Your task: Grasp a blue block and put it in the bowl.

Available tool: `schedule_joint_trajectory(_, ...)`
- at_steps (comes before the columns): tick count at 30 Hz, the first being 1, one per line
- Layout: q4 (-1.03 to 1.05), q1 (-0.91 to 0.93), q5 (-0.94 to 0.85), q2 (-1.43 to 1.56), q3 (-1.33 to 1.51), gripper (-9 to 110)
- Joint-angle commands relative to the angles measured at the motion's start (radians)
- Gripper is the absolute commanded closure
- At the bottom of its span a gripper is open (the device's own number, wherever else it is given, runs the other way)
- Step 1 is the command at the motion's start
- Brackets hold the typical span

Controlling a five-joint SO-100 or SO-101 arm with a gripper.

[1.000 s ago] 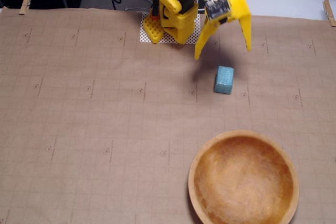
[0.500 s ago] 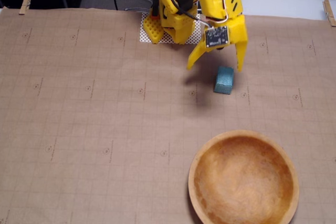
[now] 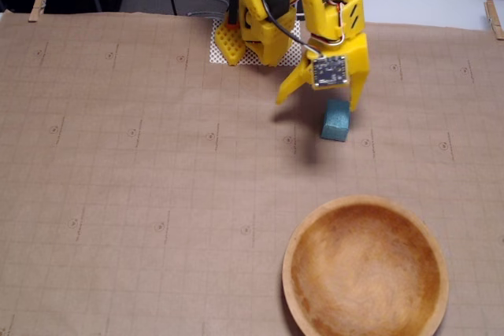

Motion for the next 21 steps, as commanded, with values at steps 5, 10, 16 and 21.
schedule_joint_trajectory(5,-0.017,-0.084,-0.014,-0.009,-0.020,52)
schedule_joint_trajectory(10,-0.018,-0.083,-0.014,-0.011,-0.020,52)
schedule_joint_trajectory(16,-0.089,-0.080,-0.014,-0.031,-0.011,51)
schedule_joint_trajectory(21,-0.140,-0.078,-0.014,-0.150,-0.040,51)
